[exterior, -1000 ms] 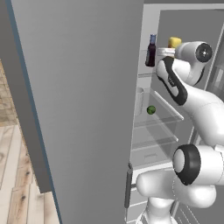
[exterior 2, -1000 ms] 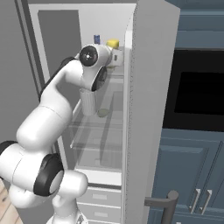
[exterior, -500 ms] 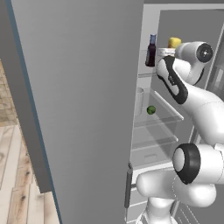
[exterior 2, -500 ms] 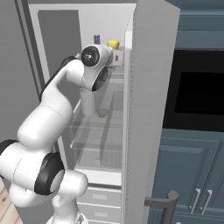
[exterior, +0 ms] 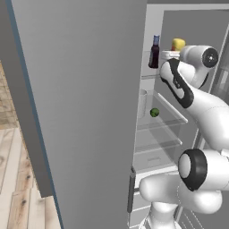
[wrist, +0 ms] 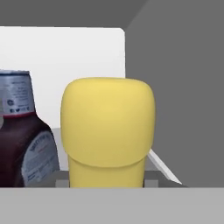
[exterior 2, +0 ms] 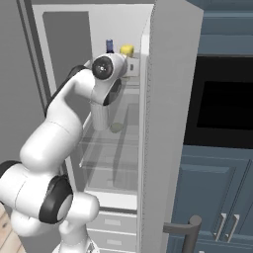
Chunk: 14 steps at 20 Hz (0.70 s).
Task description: Place the condiment bottle and mustard from the counter to the top shelf of the fridge. If the existing items in the fridge are on the top shelf, move them to other shelves.
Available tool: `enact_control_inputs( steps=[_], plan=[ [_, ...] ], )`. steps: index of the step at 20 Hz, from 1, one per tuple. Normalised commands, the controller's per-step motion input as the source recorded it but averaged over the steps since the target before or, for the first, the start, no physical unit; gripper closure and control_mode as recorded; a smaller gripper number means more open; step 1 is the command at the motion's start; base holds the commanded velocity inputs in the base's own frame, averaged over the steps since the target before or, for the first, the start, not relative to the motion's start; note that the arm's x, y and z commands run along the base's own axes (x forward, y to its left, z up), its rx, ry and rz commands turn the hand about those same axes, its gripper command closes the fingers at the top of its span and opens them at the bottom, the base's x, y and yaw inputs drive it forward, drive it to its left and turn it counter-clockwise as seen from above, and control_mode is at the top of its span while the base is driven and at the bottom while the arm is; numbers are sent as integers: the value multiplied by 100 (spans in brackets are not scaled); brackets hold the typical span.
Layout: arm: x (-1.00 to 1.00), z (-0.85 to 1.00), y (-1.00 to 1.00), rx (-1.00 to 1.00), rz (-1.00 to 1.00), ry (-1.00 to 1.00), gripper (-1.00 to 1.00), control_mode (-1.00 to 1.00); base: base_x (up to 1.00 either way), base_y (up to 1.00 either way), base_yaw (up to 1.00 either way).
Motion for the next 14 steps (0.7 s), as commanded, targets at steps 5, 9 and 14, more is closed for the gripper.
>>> enact_control_inputs(
  steps=[5,9,14],
  plan=[
    [53,-17,0,-1,0,0,100,-100,0,0,0],
    [17,-26,0,-1,2,-1,100,-100,0,0,0],
    [0,-11,0,-1,1,-1,-100,-100,0,0,0]
  ],
)
